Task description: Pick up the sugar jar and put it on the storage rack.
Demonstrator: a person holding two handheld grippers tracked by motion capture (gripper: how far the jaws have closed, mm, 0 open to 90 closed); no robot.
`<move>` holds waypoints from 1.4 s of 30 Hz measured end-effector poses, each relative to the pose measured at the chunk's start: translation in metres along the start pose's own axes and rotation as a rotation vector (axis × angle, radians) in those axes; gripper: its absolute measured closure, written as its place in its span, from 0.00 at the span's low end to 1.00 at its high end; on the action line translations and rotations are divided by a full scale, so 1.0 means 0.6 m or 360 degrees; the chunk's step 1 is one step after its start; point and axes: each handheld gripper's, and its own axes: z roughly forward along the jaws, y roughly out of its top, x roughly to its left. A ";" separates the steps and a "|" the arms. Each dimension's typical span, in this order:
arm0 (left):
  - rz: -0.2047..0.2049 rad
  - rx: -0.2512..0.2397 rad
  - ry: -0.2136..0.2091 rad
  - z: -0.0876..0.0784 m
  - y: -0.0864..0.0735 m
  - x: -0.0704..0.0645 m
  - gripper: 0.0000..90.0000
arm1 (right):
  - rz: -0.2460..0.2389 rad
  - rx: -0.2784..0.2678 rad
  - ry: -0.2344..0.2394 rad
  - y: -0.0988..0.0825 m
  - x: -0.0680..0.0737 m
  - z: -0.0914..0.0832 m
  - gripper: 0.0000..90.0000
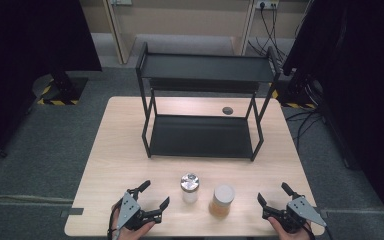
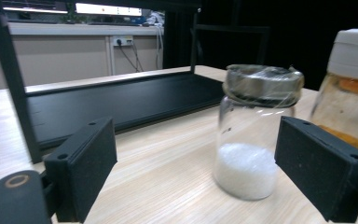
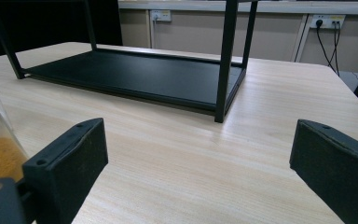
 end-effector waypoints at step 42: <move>0.0092 0.0023 -0.0327 0.122 0.030 0.002 0.28 | -0.0003 0.0003 -0.0003 0.001 0.001 0.002 0.05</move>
